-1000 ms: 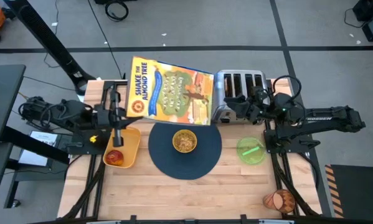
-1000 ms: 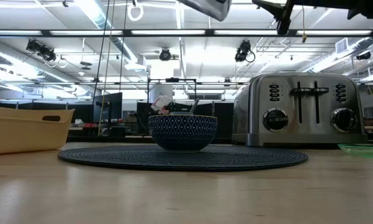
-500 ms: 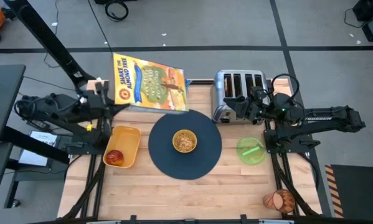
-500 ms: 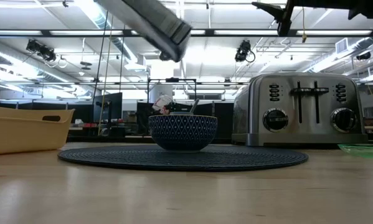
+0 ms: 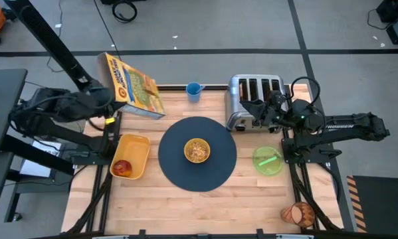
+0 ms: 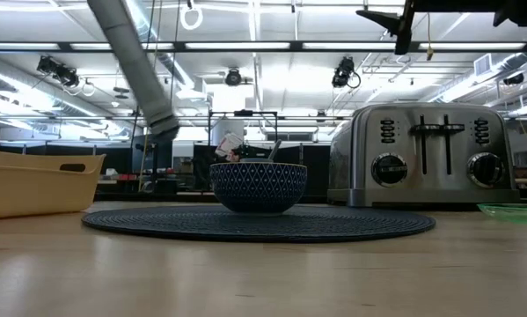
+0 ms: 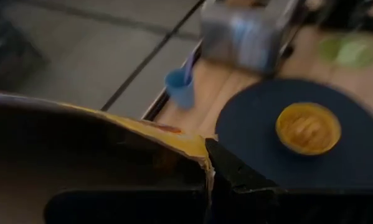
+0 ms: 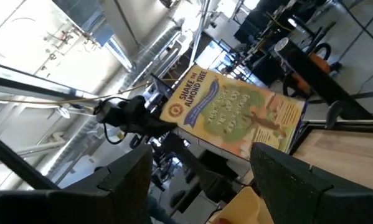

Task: Arrange a breakfast setting
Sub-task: Pour the cereal from the cereal box into the bowl

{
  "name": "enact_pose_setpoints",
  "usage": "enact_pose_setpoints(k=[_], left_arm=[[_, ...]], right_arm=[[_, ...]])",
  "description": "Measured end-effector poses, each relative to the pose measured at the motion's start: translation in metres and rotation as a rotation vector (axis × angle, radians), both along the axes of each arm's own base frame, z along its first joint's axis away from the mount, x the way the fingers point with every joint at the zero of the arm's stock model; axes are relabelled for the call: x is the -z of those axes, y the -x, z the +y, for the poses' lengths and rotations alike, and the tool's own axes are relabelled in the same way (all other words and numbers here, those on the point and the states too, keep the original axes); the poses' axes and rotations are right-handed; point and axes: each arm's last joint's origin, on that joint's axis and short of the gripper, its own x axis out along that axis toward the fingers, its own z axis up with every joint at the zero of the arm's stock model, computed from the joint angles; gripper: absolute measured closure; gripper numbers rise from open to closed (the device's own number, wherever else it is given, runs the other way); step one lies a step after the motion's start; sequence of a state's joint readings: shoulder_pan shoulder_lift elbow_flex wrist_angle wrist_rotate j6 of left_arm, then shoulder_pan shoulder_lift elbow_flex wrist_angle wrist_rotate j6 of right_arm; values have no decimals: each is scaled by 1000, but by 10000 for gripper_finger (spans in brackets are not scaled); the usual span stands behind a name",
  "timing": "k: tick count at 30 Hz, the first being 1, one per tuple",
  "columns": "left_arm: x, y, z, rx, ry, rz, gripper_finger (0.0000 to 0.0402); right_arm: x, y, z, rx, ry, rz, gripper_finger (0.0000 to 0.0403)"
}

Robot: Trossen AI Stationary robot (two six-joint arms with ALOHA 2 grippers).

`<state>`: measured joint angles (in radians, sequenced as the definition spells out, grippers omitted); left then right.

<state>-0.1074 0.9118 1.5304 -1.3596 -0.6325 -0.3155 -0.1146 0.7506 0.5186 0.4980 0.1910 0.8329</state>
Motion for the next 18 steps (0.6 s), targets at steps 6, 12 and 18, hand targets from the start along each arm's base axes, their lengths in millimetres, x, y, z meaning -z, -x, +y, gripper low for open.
enact_pose_setpoints(k=[6,12,18], left_arm=[[13,-17,16,-104,125,171,397],[26,-40,45,-189,209,331,397],[41,-61,81,-253,287,415,397]], right_arm=[[0,0,-1,21,-1,-3,129],[-1,0,-1,28,15,-3,129],[-1,0,0,10,29,-1,129]])
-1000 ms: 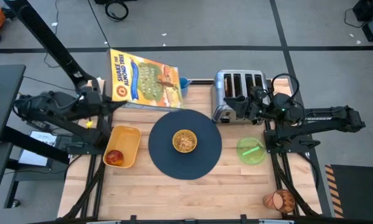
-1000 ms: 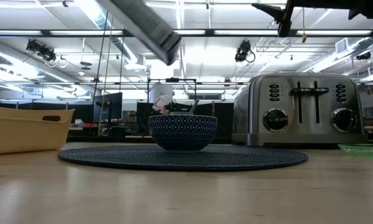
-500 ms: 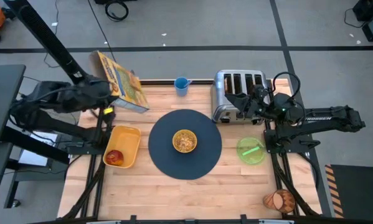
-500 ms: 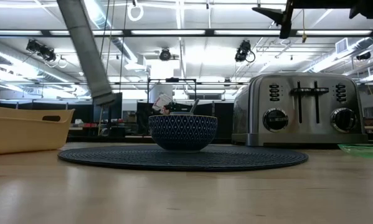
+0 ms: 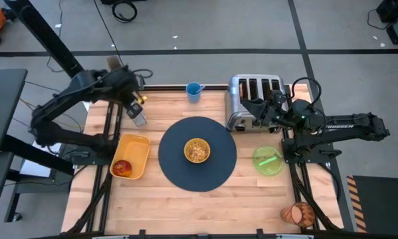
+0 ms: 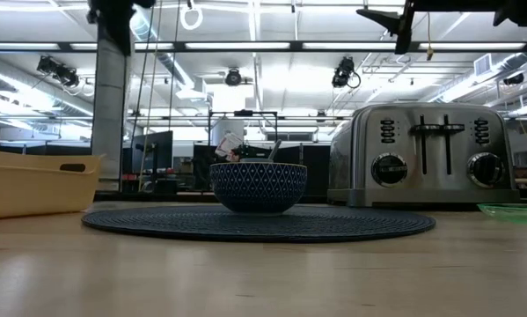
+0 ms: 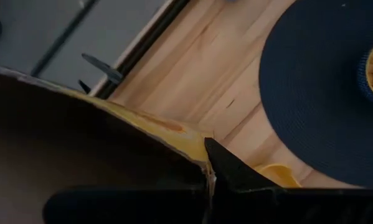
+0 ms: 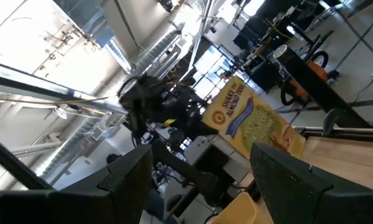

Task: Arrange a breakfast setting
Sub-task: Pour the cereal from the cereal box into the bowl

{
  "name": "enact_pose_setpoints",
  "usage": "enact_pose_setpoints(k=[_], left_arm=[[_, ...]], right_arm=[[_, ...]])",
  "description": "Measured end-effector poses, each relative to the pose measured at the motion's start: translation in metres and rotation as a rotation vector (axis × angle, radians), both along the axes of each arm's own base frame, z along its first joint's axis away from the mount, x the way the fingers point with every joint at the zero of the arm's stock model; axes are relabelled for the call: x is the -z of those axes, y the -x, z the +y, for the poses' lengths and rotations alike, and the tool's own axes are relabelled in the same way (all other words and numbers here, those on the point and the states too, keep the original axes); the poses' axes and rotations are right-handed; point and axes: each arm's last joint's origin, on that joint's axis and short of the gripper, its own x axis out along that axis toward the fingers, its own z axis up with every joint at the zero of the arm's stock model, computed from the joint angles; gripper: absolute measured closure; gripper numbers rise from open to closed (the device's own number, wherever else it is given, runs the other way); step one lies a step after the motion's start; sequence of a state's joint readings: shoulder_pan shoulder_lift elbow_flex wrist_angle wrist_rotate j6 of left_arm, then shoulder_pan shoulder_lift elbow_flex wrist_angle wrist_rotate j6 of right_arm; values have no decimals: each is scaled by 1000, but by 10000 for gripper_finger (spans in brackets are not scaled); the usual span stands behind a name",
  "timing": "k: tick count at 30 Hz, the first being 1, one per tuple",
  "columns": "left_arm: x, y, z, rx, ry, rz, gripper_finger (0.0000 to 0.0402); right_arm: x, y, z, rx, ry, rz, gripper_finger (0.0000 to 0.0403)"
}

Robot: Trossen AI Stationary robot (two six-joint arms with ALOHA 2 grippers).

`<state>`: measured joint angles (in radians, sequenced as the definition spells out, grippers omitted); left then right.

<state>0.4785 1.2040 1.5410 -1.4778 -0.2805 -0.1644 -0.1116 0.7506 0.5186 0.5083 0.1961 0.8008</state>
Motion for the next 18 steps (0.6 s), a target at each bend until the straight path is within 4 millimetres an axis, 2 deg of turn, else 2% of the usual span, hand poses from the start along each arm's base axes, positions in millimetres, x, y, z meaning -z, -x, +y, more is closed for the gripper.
enact_pose_setpoints(k=[8,18], left_arm=[[12,-5,34,-85,75,28,397],[8,7,45,-196,98,-58,397]], right_arm=[[0,0,1,-25,7,1,129],[1,-1,1,-37,19,14,129]])
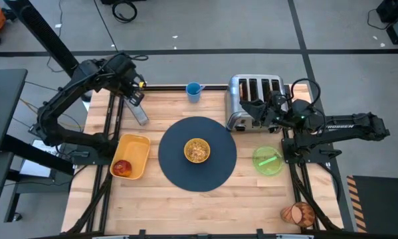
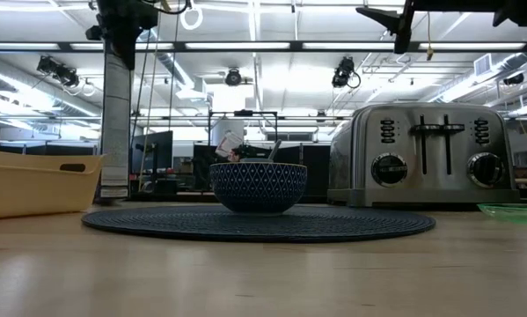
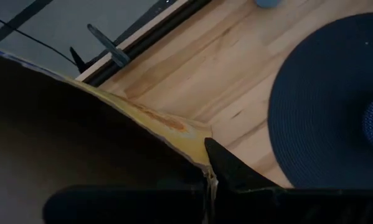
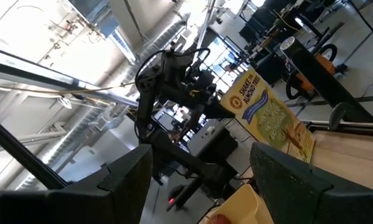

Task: Arrange a breakfast setting
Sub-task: Pour the cereal from the cereal box into the bowl

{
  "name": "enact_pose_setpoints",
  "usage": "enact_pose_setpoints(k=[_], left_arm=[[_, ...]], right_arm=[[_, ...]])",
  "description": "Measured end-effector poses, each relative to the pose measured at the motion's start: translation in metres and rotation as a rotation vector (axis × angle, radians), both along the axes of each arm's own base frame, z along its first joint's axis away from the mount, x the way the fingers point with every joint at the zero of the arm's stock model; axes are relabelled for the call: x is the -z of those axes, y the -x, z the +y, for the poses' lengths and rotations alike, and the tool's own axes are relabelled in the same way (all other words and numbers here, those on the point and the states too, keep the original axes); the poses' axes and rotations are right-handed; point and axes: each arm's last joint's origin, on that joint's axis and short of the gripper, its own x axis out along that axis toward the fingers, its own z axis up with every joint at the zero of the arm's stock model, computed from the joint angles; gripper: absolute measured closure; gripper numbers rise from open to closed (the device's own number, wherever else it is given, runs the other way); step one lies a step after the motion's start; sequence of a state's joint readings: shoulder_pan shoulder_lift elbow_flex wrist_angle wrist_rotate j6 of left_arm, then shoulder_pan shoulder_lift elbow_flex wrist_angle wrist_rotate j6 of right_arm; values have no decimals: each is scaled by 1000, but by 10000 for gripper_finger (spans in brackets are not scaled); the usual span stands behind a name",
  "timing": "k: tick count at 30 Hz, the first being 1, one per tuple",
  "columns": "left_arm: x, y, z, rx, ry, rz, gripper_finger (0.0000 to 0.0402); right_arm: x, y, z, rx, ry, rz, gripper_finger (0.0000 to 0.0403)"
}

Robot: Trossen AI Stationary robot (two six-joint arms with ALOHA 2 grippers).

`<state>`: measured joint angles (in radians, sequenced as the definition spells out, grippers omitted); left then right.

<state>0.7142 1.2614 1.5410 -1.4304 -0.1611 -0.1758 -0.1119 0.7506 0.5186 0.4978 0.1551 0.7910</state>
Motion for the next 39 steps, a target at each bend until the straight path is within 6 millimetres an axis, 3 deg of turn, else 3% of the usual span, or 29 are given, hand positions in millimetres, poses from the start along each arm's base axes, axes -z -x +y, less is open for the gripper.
enact_pose_setpoints(k=[10,24,35,39], left_arm=[[18,-3,3,-68,67,-18,389],[15,1,0,-78,49,-50,380],[14,1,0,-61,42,-45,278],[4,1,-1,-18,7,-58,260]], right_arm=[[1,0,0,-1,0,7,129],[2,-1,0,-4,7,26,128],[5,-1,1,-24,9,55,128],[5,-1,1,-28,9,55,128]])
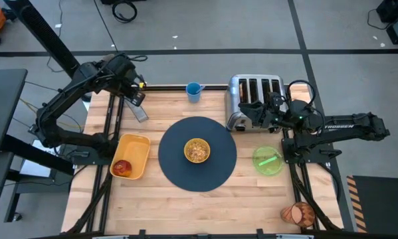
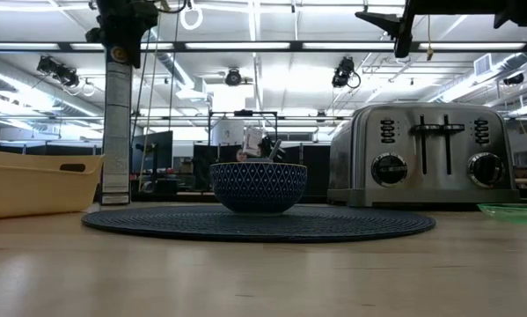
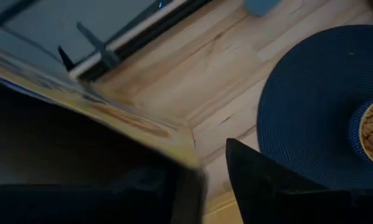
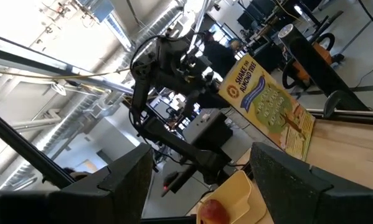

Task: Arrange a breakfast setting
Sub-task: Pour the cereal from the cereal box into the bowl, then put the spoon on the mat to the right of the bowl

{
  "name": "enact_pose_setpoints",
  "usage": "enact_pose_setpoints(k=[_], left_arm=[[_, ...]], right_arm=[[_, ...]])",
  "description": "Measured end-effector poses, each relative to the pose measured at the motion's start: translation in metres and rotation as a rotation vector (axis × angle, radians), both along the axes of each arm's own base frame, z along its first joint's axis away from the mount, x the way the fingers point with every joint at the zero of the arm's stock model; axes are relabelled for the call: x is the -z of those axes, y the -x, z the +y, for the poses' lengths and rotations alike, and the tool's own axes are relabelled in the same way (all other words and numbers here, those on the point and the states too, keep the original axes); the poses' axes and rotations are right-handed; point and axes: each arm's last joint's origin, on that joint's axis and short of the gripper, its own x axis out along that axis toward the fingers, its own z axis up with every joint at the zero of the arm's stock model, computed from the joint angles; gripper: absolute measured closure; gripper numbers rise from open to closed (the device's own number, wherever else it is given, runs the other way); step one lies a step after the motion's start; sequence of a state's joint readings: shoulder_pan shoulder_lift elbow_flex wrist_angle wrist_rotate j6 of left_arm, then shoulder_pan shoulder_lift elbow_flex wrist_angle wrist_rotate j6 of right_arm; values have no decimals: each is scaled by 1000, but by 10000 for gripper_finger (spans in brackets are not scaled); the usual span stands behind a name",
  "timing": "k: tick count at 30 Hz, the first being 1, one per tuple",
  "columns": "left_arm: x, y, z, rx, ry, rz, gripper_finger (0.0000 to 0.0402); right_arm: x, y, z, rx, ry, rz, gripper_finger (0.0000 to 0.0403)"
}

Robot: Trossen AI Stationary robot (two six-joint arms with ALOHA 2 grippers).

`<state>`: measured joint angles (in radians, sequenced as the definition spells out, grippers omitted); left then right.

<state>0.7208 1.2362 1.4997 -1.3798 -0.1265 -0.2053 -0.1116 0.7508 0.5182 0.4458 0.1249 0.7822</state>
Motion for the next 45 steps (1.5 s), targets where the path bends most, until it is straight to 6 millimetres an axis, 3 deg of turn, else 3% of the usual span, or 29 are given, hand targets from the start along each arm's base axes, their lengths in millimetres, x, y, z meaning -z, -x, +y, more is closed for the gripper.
enact_pose_setpoints(k=[28,36,45], left_arm=[[-54,9,-8,25,-156,-155,258],[-78,3,-29,110,-176,-279,258],[-84,-20,-64,236,-112,-413,258]], right_arm=[[0,0,2,-52,32,5,128],[0,0,2,-43,82,15,128],[-1,-1,7,-7,151,32,129]])
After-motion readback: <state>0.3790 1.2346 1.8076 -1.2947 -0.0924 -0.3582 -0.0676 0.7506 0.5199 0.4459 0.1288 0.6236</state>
